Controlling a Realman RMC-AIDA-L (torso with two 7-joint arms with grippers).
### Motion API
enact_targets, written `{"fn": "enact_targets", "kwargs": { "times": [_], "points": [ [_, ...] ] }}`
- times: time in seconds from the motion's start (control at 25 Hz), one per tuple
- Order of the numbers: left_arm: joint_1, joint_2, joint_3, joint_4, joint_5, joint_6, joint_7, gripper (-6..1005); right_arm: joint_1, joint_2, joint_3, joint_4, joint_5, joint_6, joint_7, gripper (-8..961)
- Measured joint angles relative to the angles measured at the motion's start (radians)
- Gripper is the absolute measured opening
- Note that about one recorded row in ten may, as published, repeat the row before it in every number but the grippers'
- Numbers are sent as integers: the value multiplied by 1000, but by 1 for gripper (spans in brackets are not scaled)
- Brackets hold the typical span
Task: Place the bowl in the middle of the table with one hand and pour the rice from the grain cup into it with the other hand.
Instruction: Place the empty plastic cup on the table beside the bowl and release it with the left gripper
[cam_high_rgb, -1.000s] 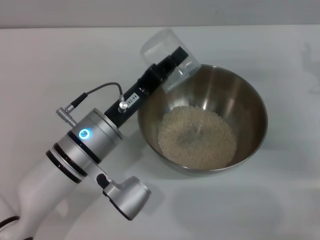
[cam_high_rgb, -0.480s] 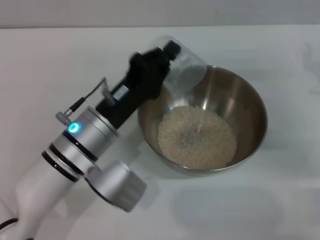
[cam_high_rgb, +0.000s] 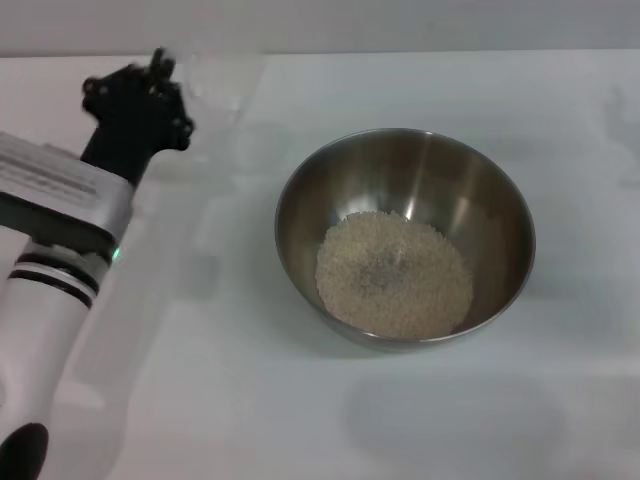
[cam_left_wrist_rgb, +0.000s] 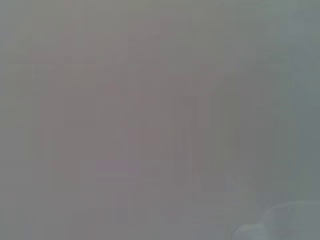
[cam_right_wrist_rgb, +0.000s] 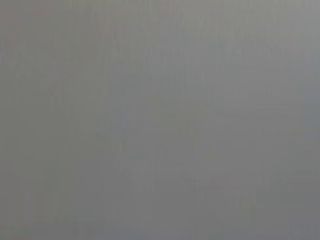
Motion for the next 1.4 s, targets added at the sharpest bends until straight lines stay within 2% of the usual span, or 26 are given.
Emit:
{"fn": "enact_targets", "kwargs": {
  "times": [0.04,0.32,1.0,1.12,1.32,1.36,1.4],
  "points": [
    [1,1,-2,15,-22,-42,-80,21,0,0,0,0,0,0,0,433],
    [8,0,4,59,-30,-159,-282,21,0,0,0,0,-1,1,0,433],
    [17,1,-2,70,-29,-221,-303,22,7,-4,0,0,-1,1,0,433],
    [24,4,-6,66,-30,-220,-322,203,8,-5,0,0,-1,2,0,433],
    [59,8,-12,58,-27,-175,-325,359,9,-6,1,0,4,8,-4,433],
    [86,8,-5,52,-20,-117,-326,391,9,-6,1,0,6,10,-7,433],
    [86,8,-5,52,-20,-117,-326,422,9,-6,1,1,7,10,-8,433]
  ]
}}
